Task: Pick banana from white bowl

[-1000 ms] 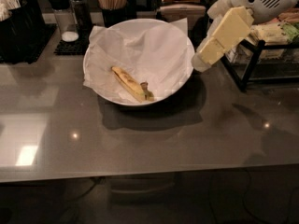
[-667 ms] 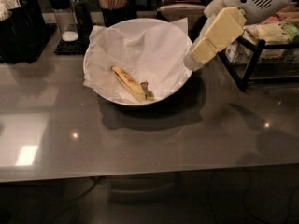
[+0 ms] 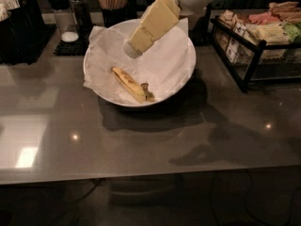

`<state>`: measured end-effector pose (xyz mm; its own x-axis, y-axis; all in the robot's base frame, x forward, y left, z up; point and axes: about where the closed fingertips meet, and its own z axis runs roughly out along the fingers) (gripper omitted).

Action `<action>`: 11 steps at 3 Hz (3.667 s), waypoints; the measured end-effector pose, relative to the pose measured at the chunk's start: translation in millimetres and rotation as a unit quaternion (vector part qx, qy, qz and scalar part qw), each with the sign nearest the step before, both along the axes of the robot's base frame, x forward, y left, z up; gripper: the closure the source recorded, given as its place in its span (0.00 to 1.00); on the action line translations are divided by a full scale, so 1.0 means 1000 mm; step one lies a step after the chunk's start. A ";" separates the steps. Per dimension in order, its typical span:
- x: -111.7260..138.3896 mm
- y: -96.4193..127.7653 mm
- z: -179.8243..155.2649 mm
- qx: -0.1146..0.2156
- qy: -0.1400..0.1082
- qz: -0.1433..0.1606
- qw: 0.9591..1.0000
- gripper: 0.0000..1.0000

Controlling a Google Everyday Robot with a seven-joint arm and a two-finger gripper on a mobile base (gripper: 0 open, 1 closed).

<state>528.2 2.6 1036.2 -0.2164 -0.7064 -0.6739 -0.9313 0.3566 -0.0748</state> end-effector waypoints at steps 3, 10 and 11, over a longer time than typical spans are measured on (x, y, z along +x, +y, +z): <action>0.042 0.054 -0.039 0.003 0.043 -0.020 0.999 0.00; 0.073 0.088 -0.161 -0.075 0.127 -0.072 0.986 0.12; 0.073 0.087 -0.161 -0.075 0.127 -0.072 0.986 0.00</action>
Offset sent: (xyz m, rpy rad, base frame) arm 0.0553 0.0533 -0.0504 0.0314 0.1333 -0.0780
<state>601.4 90.1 875.3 -0.4706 -0.7437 -0.4748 -0.8672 0.4893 0.0930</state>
